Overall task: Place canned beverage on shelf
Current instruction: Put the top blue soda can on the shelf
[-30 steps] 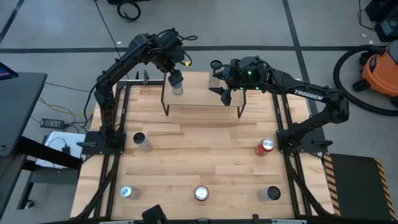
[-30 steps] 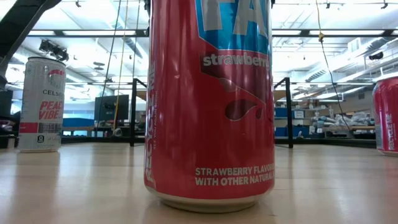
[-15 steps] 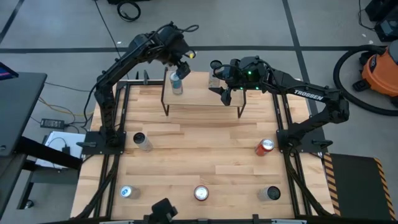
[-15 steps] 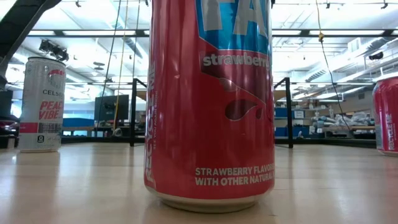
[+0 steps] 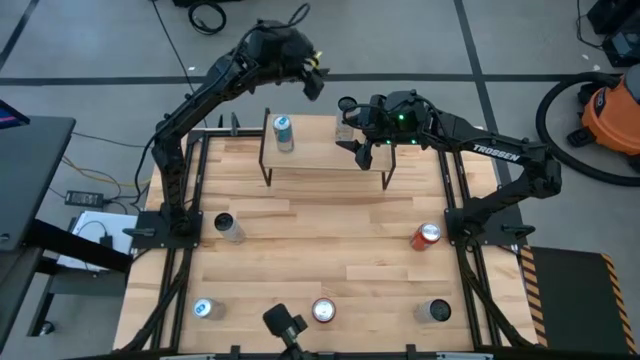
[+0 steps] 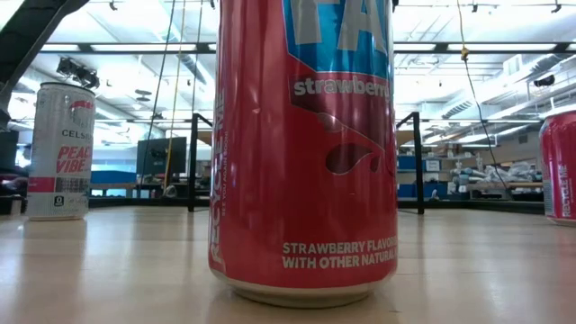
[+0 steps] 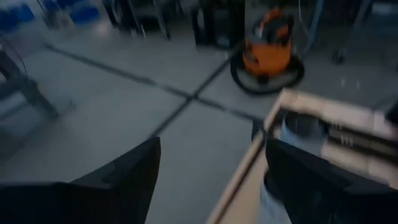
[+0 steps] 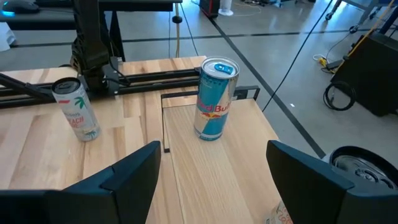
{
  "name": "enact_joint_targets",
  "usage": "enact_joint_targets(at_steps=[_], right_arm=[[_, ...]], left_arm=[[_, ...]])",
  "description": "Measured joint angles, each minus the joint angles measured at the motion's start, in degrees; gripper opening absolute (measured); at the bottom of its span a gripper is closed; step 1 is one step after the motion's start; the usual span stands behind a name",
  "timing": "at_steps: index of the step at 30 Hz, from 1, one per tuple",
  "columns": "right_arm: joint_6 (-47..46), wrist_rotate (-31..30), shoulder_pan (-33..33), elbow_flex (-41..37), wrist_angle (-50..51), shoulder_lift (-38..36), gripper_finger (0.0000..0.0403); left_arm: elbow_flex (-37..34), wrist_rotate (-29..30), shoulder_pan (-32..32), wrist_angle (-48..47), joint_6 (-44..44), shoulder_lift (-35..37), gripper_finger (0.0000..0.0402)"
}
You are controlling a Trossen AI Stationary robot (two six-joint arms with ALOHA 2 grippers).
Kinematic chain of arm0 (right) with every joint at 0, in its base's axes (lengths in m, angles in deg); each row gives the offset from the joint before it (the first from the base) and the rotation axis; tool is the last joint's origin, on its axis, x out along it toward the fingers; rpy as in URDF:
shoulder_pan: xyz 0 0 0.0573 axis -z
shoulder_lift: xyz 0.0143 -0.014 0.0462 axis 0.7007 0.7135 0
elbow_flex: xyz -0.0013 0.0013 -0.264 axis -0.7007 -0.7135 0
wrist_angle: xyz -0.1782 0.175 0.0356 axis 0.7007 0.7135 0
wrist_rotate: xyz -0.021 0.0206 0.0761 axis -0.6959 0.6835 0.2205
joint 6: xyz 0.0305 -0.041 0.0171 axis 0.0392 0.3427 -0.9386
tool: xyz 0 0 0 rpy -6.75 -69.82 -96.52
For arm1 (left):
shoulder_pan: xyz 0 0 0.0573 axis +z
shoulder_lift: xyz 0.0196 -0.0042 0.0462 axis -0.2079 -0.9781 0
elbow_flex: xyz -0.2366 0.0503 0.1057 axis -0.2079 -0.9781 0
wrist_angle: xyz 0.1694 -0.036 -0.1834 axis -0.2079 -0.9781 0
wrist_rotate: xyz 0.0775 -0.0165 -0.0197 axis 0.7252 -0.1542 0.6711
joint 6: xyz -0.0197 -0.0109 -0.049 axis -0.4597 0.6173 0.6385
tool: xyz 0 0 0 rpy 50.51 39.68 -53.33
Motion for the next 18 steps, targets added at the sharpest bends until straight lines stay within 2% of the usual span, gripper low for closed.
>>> enact_joint_targets(at_steps=[5,18], right_arm=[[0.0,0.0,0.0,0.0,0.0,0.0,0.0302],[0.0,0.0,0.0,0.0,3.1,0.0,0.0302]], left_arm=[[0.1,0.3,0.0,7.3,-0.4,0.0,0.0293],[0.1,0.7,0.4,7.5,-2.7,0.0,0.0293]])
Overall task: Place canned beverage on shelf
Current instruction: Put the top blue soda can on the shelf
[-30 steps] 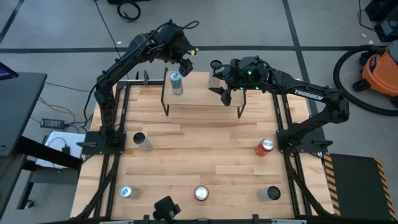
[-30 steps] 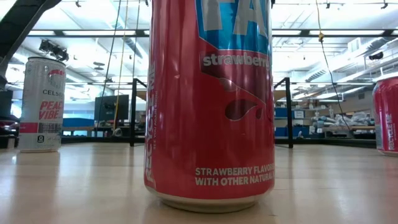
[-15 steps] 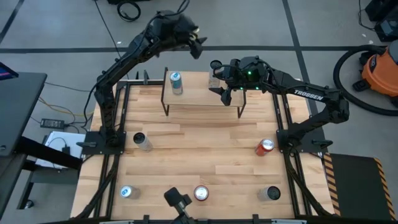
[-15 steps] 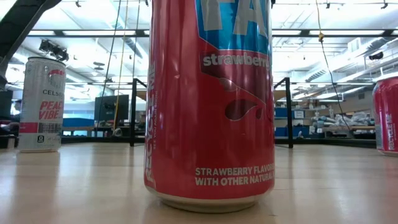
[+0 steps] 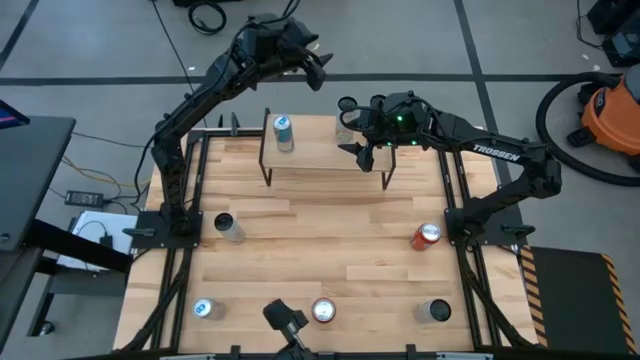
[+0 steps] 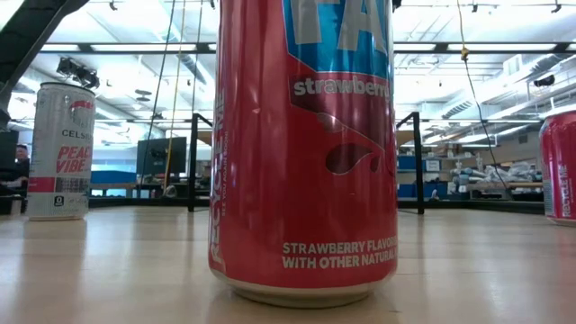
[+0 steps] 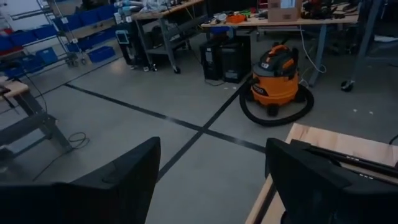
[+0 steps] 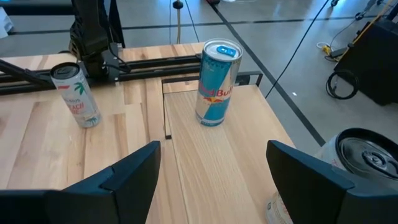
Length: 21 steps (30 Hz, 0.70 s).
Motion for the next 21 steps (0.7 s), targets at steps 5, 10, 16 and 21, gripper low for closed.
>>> enact_joint_targets(at_steps=[5,10,16,21], right_arm=[[0.0,0.0,0.0,0.0,0.0,0.0,0.0302],[0.0,0.0,0.0,0.0,0.0,0.0,0.0302],[0.0,0.0,0.0,0.0,0.0,0.0,0.0302],[0.0,0.0,0.0,0.0,0.0,0.0,0.0302]], left_arm=[[0.0,-0.3,-0.5,-2.9,1.4,0.0,0.0293],[0.0,-3.1,-0.7,-8.7,1.3,0.0,0.0293],[0.0,-6.2,-0.7,-15.3,4.3,0.0,0.0293],[0.0,-10.3,0.1,-19.0,6.9,0.0,0.0293]])
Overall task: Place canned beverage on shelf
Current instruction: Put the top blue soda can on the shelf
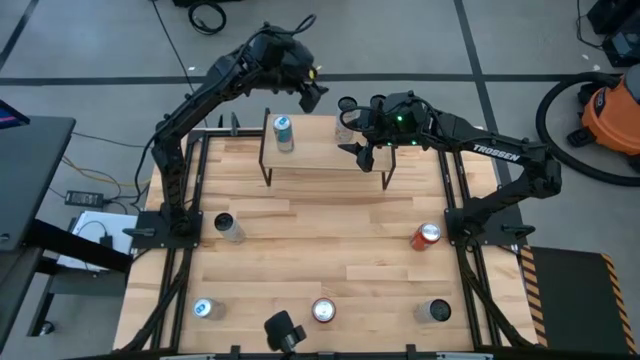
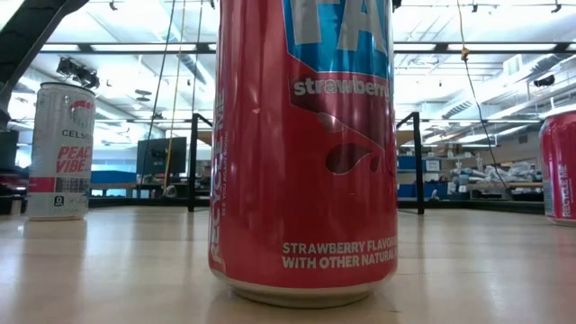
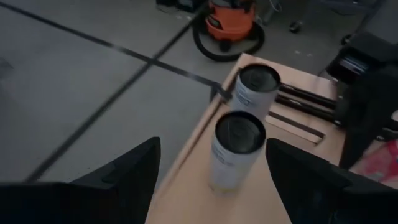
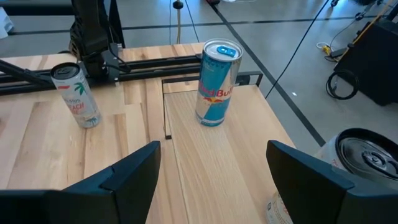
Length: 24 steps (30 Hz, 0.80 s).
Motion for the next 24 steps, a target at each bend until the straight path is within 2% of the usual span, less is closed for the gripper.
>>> enact_joint_targets(at_steps=[4,9,13,21,24], right_arm=[[0.0,0.0,0.0,0.0,0.0,0.0,0.0302],[0.0,0.0,0.0,0.0,0.0,0.0,0.0302],[0.0,0.0,0.0,0.0,0.0,0.0,0.0302],[0.0,0.0,0.0,0.0,0.0,0.0,0.0302],[0.0,0.0,0.0,0.0,0.0,0.0,0.0302]], left_arm=[[0.0,-2.6,1.4,-3.6,1.3,0.0,0.0299],[0.0,-2.9,3.1,-7.7,1.5,0.0,0.034],[0.0,-2.9,3.9,-9.3,-3.8,0.0,0.0361],[0.0,-2.9,4.0,-14.7,-18.7,0.0,0.0364],[0.0,-2.9,3.9,-15.3,-21.1,0.0,0.0364]])
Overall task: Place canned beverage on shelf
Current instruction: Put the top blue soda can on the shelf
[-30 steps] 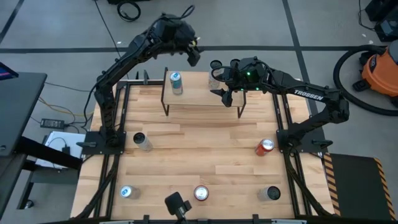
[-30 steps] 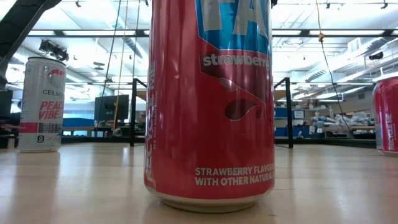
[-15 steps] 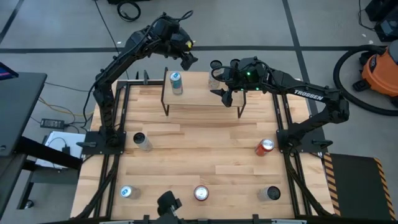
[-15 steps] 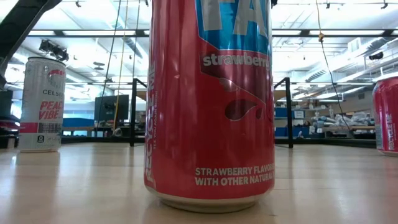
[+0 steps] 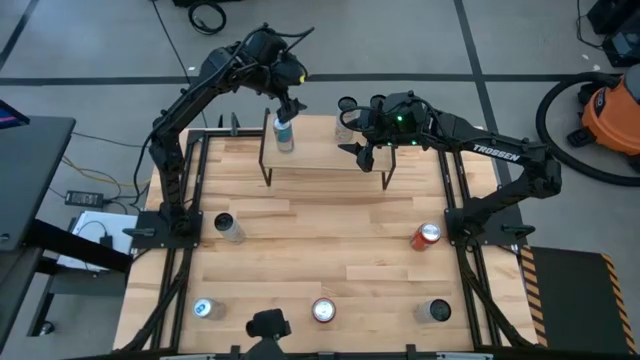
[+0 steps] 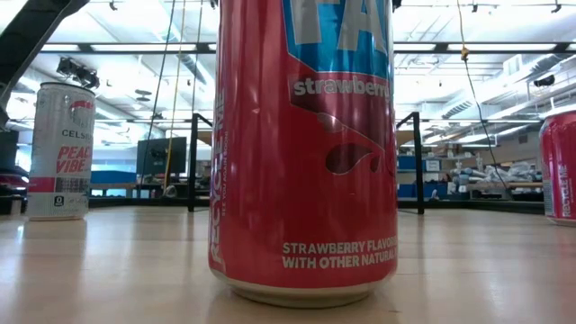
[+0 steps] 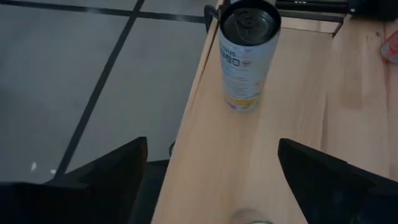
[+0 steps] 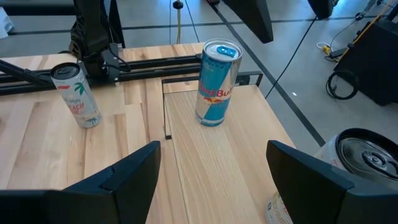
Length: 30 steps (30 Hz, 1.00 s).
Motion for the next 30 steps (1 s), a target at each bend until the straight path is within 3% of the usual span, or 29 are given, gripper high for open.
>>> enact_joint_targets(at_steps=[12,22,30], right_arm=[[0.0,0.0,0.0,0.0,1.7,0.0,0.0302],[0.0,0.0,0.0,0.0,2.4,0.0,0.0302],[0.0,0.0,0.0,0.0,2.5,0.0,0.0302]], left_arm=[[0.0,0.0,-0.3,5.7,-0.6,0.0,0.0364],[0.0,0.0,-0.6,4.8,11.8,0.0,0.0364],[0.0,0.0,-0.9,4.3,14.0,0.0,0.0364]])
